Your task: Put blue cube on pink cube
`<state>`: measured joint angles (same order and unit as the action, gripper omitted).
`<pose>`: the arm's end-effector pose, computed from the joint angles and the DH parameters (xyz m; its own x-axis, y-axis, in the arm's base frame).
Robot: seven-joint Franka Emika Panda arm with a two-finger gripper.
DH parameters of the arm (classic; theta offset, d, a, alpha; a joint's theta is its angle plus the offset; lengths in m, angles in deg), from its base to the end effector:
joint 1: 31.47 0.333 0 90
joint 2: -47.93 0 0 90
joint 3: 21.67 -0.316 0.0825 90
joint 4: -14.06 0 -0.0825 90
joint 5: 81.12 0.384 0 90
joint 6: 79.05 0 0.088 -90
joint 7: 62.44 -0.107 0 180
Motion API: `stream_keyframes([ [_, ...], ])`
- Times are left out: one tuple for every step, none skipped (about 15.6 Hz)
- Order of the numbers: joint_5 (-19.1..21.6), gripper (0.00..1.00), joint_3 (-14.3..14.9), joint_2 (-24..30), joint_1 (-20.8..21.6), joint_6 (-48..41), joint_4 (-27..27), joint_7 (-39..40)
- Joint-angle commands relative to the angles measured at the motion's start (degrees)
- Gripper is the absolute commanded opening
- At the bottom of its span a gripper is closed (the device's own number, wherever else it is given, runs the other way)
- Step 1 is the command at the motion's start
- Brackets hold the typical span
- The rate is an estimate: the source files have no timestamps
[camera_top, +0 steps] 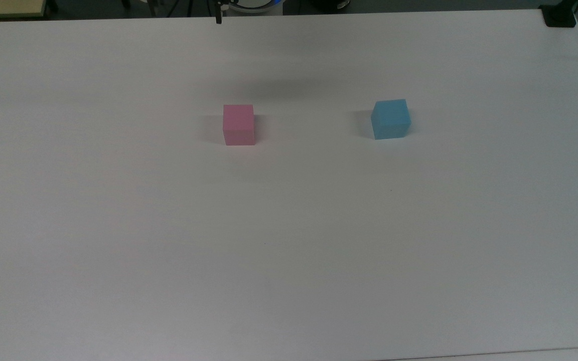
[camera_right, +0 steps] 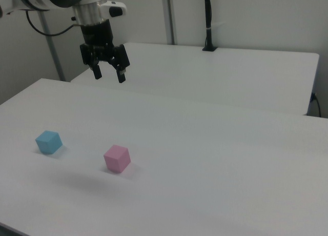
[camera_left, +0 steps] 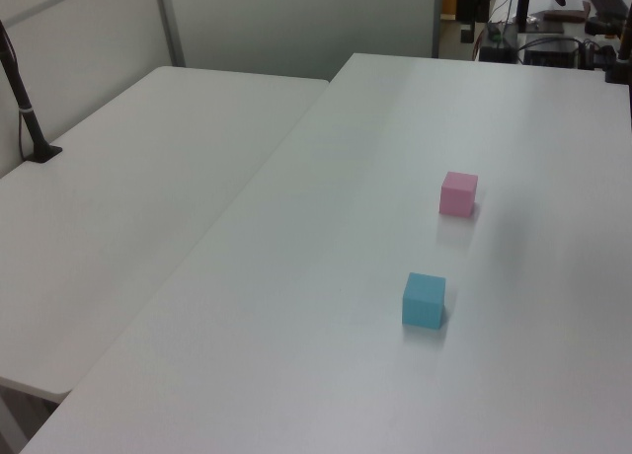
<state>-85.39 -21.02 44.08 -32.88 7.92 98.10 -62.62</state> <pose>0.5698 -0.0286 0.6312 0.9990 -0.0430 -0.0157 -0.0417 -0.9963 0.0752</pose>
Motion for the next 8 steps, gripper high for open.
stream_keyframes([
  [0.23, 1.00, -0.39, 0.94, 0.53, 1.00, 1.39, 0.62],
  [0.49, 1.00, -0.39, 0.94, 1.92, 1.00, 1.48, 0.36],
  [0.84, 1.00, -0.39, 0.94, 3.76, 0.91, 1.57, 0.10],
  [1.54, 1.00, -0.39, 0.85, 5.52, 1.00, 1.48, -0.08],
  [2.85, 1.00, -0.39, 0.85, 7.02, 1.00, 1.57, -1.30],
  [4.00, 1.00, -0.39, 0.77, 8.95, 1.00, 1.57, -2.97],
  [4.62, 1.00, -0.39, 0.77, 11.32, 1.09, 1.66, -4.81],
  [4.71, 1.00, -0.39, 0.77, 13.43, 1.18, 1.74, -6.57],
])
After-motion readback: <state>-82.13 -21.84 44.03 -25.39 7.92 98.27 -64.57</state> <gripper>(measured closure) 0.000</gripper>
